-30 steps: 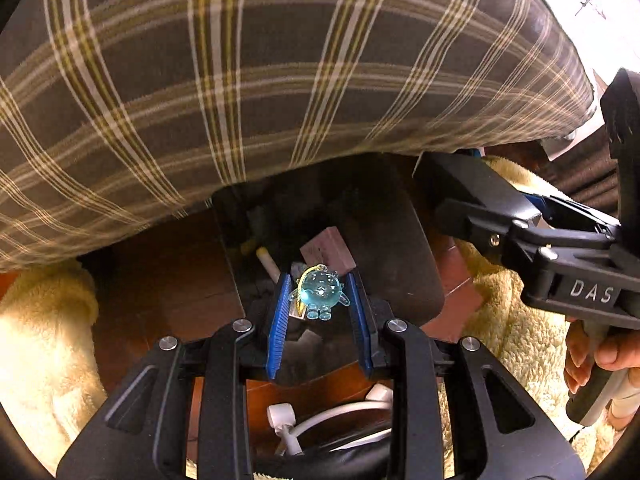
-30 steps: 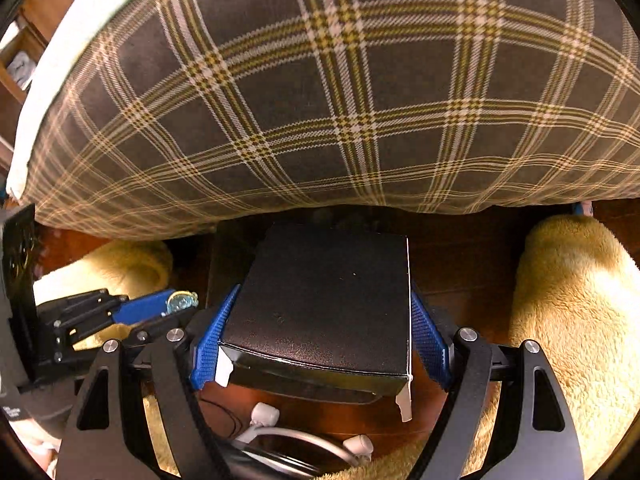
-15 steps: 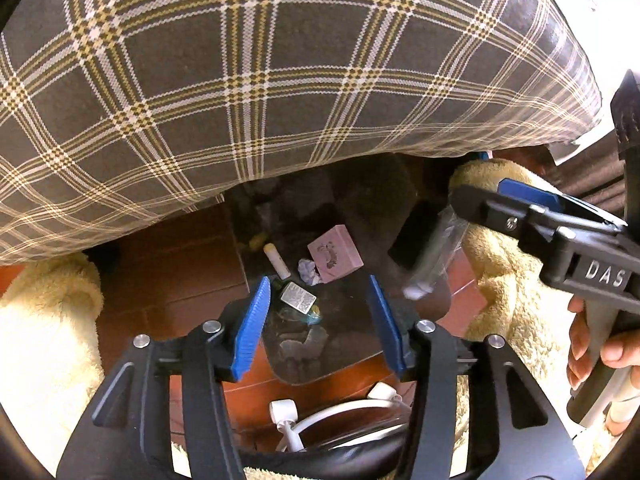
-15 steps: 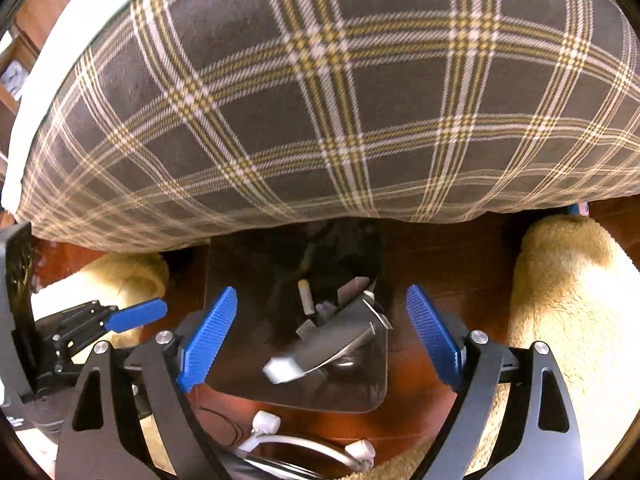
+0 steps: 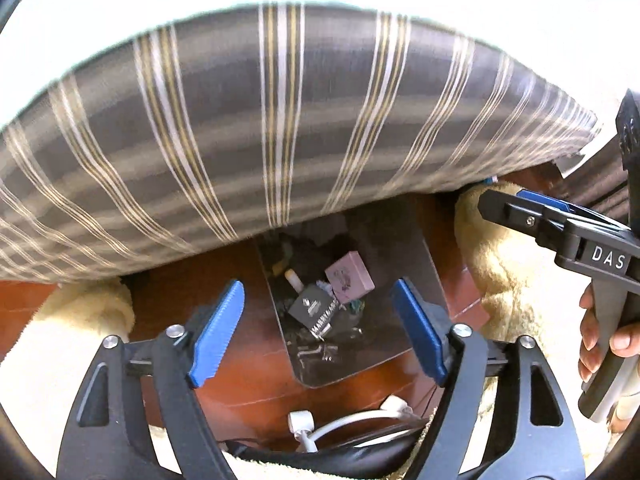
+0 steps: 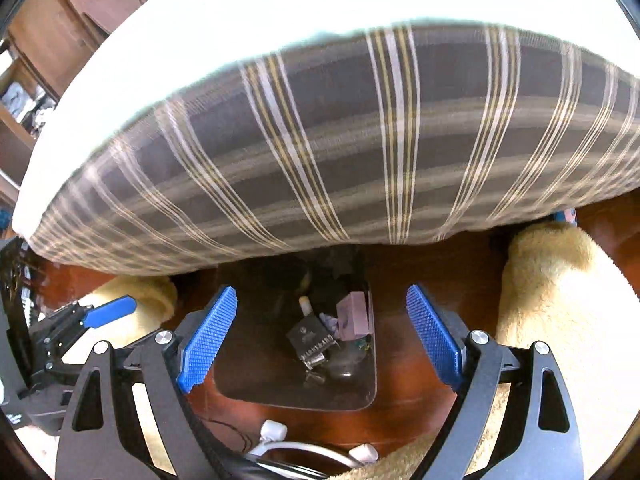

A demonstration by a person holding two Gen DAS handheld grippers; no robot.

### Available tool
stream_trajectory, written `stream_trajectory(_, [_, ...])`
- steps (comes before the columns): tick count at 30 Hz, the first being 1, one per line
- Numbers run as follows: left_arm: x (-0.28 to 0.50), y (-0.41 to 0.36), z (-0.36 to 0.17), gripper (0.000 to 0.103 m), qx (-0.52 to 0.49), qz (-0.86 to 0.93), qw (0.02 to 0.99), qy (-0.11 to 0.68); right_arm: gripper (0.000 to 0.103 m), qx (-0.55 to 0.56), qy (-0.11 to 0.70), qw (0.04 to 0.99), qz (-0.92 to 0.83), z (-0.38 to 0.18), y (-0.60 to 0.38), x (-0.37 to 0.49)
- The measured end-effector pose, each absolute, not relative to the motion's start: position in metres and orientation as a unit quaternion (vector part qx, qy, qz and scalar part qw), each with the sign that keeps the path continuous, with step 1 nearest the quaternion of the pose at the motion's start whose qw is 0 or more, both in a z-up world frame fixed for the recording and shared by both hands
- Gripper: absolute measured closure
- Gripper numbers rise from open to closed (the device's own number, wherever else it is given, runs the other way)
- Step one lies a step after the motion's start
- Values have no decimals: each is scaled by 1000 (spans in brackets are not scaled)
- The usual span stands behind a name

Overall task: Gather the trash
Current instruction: 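Grasp the dark scrunchie with the right gripper while the left grasps the grey plush toy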

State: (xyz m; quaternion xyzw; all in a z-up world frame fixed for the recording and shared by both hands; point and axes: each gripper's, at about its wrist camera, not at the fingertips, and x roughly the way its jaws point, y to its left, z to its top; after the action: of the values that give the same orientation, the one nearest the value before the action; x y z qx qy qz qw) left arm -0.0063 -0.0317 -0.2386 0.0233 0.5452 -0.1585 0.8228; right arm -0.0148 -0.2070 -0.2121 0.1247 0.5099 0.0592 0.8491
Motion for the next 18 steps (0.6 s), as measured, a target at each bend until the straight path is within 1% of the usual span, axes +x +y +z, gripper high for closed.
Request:
stream_trajectory(6, [-3, -23, -191, 22, 26, -156, 855, 494, 15, 97, 441, 890, 61, -151, -208, -17])
stream_trajectory(12, [10, -18, -140, 18, 34, -149, 887, 435, 13, 73, 383, 920, 50, -103, -213, 8])
stream_trajectory(15, [25, -15, -121, 17, 34, -140, 899, 414, 13, 76, 373, 923, 57, -92, -215, 29])
stream_trajectory(18, [39, -15, -106, 15, 32, -137, 905, 401, 13, 96, 380, 918, 63, -87, -219, 61])
